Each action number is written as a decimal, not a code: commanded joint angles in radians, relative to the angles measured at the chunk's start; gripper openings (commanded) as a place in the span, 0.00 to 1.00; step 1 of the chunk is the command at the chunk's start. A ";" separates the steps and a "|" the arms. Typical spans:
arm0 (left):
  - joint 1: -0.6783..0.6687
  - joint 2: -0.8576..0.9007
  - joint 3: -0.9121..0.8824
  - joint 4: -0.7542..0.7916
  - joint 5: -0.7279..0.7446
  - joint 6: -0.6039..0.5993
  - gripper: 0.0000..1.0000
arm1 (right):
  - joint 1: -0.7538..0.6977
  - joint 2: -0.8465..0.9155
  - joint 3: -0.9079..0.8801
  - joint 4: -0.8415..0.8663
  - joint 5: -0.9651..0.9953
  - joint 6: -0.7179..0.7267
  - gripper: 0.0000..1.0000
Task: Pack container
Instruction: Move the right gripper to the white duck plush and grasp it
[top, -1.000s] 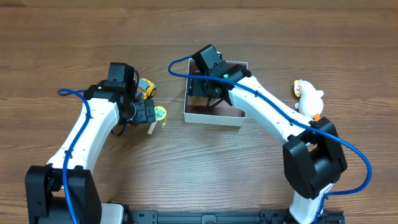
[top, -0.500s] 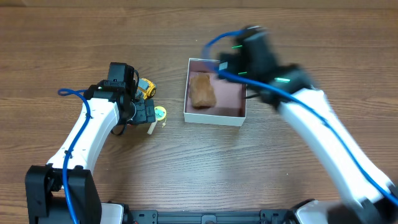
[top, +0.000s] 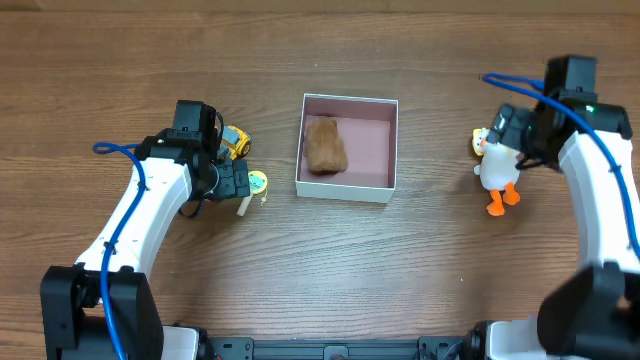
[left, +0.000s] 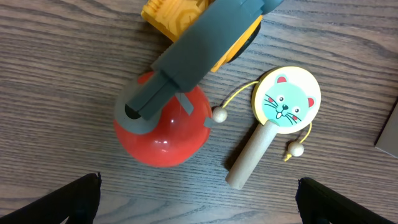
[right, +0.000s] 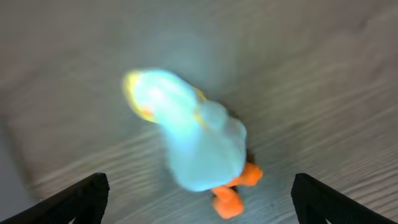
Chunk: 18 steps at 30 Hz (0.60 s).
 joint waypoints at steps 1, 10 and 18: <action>0.006 0.008 0.019 0.002 -0.006 0.026 1.00 | -0.045 0.074 -0.034 0.018 -0.085 -0.024 0.96; 0.006 0.008 0.019 0.002 -0.006 0.026 1.00 | -0.034 0.227 -0.051 0.051 -0.171 -0.023 0.68; 0.006 0.008 0.019 0.002 -0.006 0.026 1.00 | -0.025 0.208 -0.025 0.007 -0.210 0.080 0.13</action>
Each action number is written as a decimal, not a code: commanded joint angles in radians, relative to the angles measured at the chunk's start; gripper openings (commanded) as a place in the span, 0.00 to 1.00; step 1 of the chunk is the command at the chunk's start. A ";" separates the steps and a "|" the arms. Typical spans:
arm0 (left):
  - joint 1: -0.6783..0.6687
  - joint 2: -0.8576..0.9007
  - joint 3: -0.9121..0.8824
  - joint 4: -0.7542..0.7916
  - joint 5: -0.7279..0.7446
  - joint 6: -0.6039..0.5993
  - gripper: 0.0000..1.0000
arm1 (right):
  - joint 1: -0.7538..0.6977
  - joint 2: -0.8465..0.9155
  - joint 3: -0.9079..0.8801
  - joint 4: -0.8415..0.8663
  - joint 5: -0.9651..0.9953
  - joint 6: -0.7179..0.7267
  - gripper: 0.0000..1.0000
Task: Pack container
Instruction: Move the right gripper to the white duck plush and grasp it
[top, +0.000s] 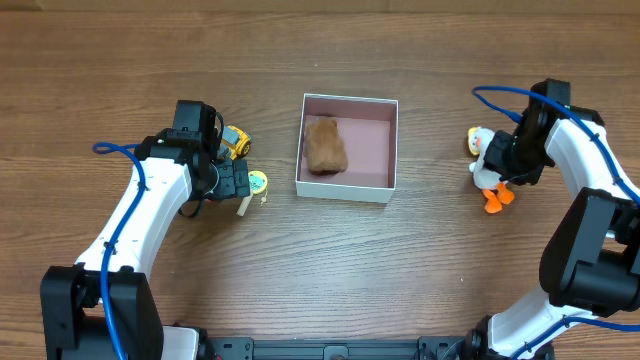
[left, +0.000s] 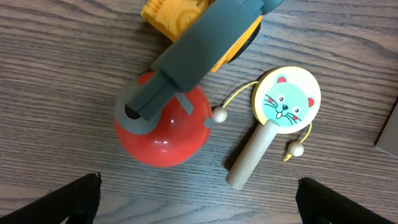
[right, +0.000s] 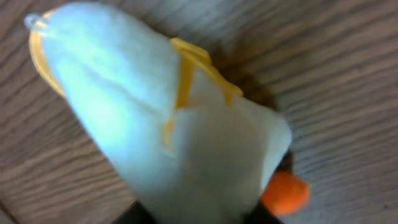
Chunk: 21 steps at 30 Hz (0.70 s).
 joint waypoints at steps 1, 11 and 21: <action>0.006 0.008 0.019 0.002 -0.006 0.026 1.00 | 0.018 -0.031 0.031 -0.034 -0.060 0.064 0.10; 0.006 0.008 0.019 0.002 -0.006 0.026 1.00 | 0.351 -0.415 0.111 -0.008 -0.103 0.158 0.04; 0.006 0.008 0.019 0.002 -0.006 0.026 1.00 | 0.715 -0.339 0.109 0.081 0.202 0.381 0.04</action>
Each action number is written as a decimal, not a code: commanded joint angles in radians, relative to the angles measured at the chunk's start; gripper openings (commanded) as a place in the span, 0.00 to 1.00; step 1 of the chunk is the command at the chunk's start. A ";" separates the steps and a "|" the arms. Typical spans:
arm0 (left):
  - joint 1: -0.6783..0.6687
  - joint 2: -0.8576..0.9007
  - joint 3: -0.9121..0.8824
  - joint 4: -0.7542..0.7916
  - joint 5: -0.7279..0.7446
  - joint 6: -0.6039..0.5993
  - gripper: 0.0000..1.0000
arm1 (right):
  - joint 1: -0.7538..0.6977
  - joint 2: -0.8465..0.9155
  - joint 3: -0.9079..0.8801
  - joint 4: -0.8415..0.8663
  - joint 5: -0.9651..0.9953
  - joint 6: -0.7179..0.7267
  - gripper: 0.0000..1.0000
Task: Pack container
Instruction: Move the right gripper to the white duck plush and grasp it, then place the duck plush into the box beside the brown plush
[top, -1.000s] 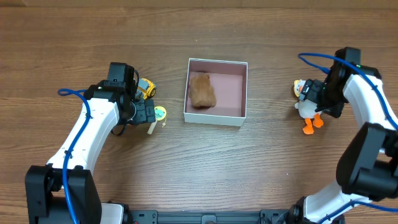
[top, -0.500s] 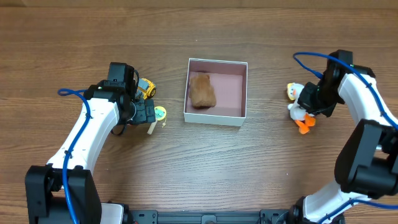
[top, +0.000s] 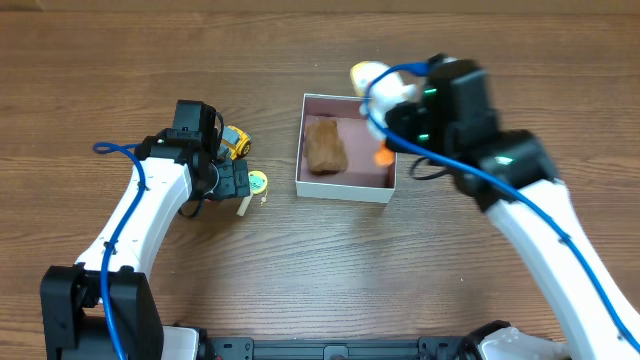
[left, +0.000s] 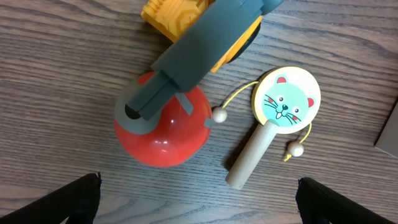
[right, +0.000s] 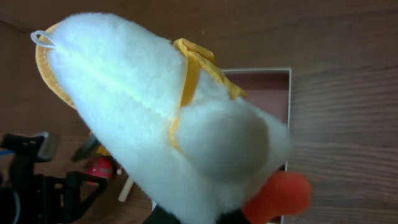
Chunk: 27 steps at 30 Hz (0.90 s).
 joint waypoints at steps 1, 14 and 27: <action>0.006 0.008 0.019 0.002 -0.006 0.026 1.00 | 0.041 0.148 -0.008 0.006 0.143 0.106 0.04; 0.006 0.008 0.019 0.002 -0.006 0.026 1.00 | 0.042 0.433 -0.004 0.063 0.138 -0.020 0.46; 0.006 0.008 0.019 -0.050 -0.099 0.195 1.00 | 0.038 0.174 0.107 -0.062 0.101 -0.114 0.76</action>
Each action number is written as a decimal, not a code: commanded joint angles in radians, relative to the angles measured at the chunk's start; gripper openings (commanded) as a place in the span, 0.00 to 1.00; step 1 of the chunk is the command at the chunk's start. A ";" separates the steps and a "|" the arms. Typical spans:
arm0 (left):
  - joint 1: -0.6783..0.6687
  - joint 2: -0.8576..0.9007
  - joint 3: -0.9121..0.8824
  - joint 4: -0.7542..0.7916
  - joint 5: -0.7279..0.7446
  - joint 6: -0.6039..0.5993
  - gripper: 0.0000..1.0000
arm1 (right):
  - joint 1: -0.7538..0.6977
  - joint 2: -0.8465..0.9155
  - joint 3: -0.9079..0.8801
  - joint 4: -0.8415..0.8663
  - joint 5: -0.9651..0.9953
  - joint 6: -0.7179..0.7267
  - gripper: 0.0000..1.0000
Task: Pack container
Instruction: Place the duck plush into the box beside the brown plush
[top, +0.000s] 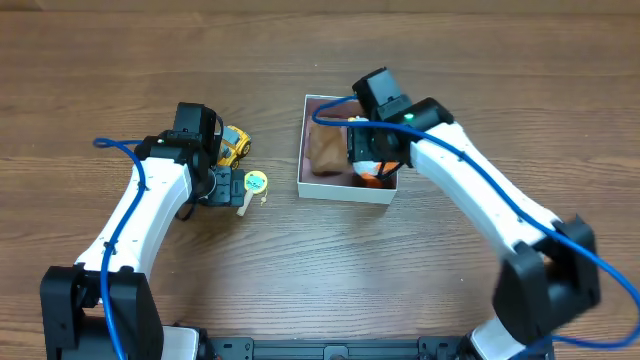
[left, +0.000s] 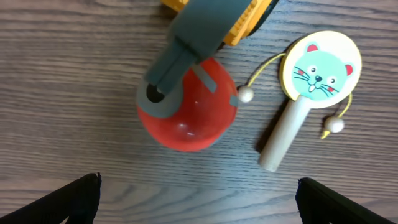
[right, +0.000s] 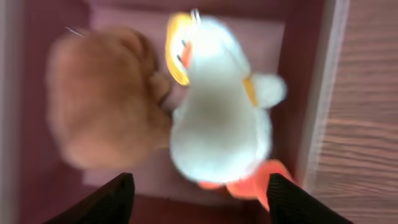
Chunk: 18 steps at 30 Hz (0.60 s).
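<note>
The pink-lined white box (top: 347, 192) sits mid-table. Inside it a brown plush (top: 322, 150) lies on the left, seen also as the brown plush (right: 106, 106) in the right wrist view. A white duck (right: 217, 124) with orange feet lies beside it against the box wall (right: 320, 93). My right gripper (right: 202, 202) hangs open just above the duck; from overhead the right gripper (top: 372, 152) hides most of it. My left gripper (left: 199, 202) is open above a red ball (left: 186, 106), a yellow toy truck (left: 245, 18) and a cat-face rattle (left: 314, 68).
The ball, truck and rattle (top: 254, 186) cluster on the wooden table left of the box, under the left gripper (top: 218, 186). The right arm (top: 480, 200) reaches across the table from the right side.
The duck was held in my right gripper above the box's far right corner; it now lies inside the box and the gripper is open over it. The left gripper has shifted slightly over the toys.
The duck first stood on the table at the far right with my right gripper open above it. Then the gripper was down close on it. Then it held the duck over the box. Now the duck rests in the box, released. The left arm barely moved.
</note>
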 joint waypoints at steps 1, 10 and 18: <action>0.006 0.008 0.018 0.004 -0.024 0.048 1.00 | -0.012 -0.211 0.072 -0.014 0.007 -0.018 0.79; 0.006 0.009 0.018 0.090 0.278 -0.112 1.00 | -0.190 -0.529 0.072 -0.081 0.007 -0.018 0.84; 0.006 0.011 0.305 0.026 0.299 -0.060 1.00 | -0.443 -0.581 0.069 -0.239 0.006 -0.018 0.91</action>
